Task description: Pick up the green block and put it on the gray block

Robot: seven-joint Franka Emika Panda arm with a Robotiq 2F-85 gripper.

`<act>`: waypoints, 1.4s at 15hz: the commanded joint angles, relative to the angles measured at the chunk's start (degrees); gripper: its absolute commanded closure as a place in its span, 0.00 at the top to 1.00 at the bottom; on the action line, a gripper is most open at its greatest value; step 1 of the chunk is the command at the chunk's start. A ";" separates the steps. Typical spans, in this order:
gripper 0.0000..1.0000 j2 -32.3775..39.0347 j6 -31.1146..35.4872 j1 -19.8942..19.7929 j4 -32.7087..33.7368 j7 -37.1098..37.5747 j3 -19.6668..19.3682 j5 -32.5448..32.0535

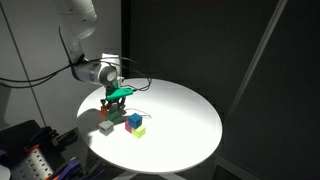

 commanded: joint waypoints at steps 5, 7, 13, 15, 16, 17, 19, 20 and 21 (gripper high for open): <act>0.29 -3.21 -2.25 0.39 -0.30 1.30 -0.13 -0.94; 0.29 -4.28 -2.86 0.11 -0.54 0.92 0.24 -0.66; 0.29 -8.07 -5.49 0.14 -1.46 0.73 0.58 -0.32; 0.29 -9.58 -6.13 0.18 -2.03 0.74 0.54 -0.32; 0.29 -10.36 -6.43 0.28 -2.38 0.83 0.43 -0.41; 0.29 -11.14 -6.76 0.17 -2.70 0.67 0.53 -0.25; 0.29 -12.76 -7.25 -0.11 -3.55 0.10 0.84 0.19; 0.29 -13.75 -7.38 -0.11 -4.18 0.10 0.83 0.27; 0.29 -14.62 -7.40 -0.18 -4.83 -0.14 0.90 0.38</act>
